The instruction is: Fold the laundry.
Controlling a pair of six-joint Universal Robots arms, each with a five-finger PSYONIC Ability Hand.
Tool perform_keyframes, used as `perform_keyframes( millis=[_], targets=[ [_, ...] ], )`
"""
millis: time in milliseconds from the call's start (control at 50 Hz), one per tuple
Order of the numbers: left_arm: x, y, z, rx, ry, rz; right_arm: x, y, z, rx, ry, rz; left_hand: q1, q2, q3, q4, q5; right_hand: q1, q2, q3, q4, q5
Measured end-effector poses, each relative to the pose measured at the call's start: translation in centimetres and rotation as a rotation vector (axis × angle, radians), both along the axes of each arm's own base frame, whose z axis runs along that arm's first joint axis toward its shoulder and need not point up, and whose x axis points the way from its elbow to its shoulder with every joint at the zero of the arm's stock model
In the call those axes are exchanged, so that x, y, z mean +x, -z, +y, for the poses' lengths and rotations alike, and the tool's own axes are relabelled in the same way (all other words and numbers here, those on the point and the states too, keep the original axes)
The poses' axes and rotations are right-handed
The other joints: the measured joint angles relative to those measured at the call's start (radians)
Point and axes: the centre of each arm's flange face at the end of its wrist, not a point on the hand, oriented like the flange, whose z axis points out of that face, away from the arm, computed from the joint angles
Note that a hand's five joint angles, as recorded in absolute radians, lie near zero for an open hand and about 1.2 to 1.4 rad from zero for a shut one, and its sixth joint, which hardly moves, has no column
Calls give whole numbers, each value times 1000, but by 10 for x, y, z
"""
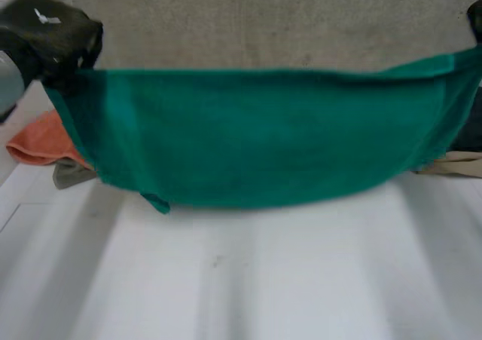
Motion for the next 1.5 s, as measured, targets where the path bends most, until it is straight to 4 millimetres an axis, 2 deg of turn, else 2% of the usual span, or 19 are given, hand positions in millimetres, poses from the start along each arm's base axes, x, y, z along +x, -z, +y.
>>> perform_keyframes(
  millis=[40, 200, 240, 300, 340, 440, 460, 540, 640, 740, 820, 920, 980, 1080, 1140, 1200, 1300, 1400, 1500],
  targets=[
    [-1, 8, -6, 21, -2, -16, 3, 7, -3, 31, -7, 11, 0, 0, 0, 0, 0, 0, 0, 0, 0, 0],
    [-25, 91, -63, 169, -15, -162, 32, 75, -28, 204, -28, 156, 0, 0, 0, 0, 0, 0, 0, 0, 0, 0],
    [-27, 93, -65, 169, -15, -165, 33, 78, -30, 205, -27, 161, 0, 0, 0, 0, 0, 0, 0, 0, 0, 0],
    [-48, 101, -92, 117, -26, -164, 49, 88, -52, 154, 3, 170, 0, 0, 0, 0, 0, 0, 0, 0, 0, 0],
    [-56, 92, -101, 64, -36, -139, 54, 84, -61, 102, 21, 152, 0, 0, 0, 0, 0, 0, 0, 0, 0, 0],
    [-68, 33, -119, -174, -92, 51, 64, 44, -88, -133, 86, -12, 0, 0, 0, 0, 0, 0, 0, 0, 0, 0],
    [-67, -8, -119, -312, -122, 206, 61, 9, -97, -298, 108, -190, 0, 0, 0, 1, 0, 0, 0, 0, 0, 0],
    [-60, -69, -110, -531, -120, 476, 51, -36, -98, -510, 78, -445, 0, 0, 0, 1, 0, 0, 0, 0, 0, 0],
    [-58, -90, -104, -629, -82, 589, 43, -62, -89, -634, -3, -583, 0, 0, 0, 1, 0, 0, 0, 0, 0, 5],
    [-57, -65, -112, -579, -85, 552, 49, -49, -84, -577, -47, -552, 0, 0, 0, 1, 0, 0, 0, 0, 0, 5],
    [-56, -31, -121, -490, -104, 492, 55, -21, -87, -459, -42, -499, 0, 0, 0, 1, 0, 0, 0, 0, 0, 5],
    [-56, 18, -129, -358, -116, 413, 60, 24, -91, -288, -23, -429, 0, 0, 0, 1, 0, 0, 0, 0, 0, 5],
    [-56, 56, -128, -246, -116, 338, 63, 70, -92, -127, -8, -355, 0, 0, 0, 1, 0, 0, 0, 0, 0, 5],
    [-52, 120, -112, -43, -106, 162, 62, 135, -82, 84, 16, -218, 0, 0, 0, 1, 0, 0, 0, 0, 0, 5],
    [-49, 138, -103, 26, -95, 92, 59, 153, -75, 151, 24, -156, 0, 0, 0, 1, 0, 0, 0, 0, 0, 5],
    [-39, 167, -75, 173, -51, -69, 51, 178, -56, 278, 34, -2, 0, 0, 0, 1, 0, 0, 0, 0, 0, 5],
    [-24, 179, -39, 293, 6, -234, 36, 183, -30, 391, 40, 176, 0, 0, 0, 1, 0, 0, 0, 0, 0, 5],
    [6, 180, 13, 430, 91, -489, 8, 175, 15, 563, 15, 431, 0, 0, 0, 1, 0, 0, 0, 0, 0, 5],
    [25, 174, 38, 464, 156, -621, -6, 167, 35, 599, -34, 554, 0, 1, 0, 1, 0, 0, 0, 0, 0, 5]
  ],
)
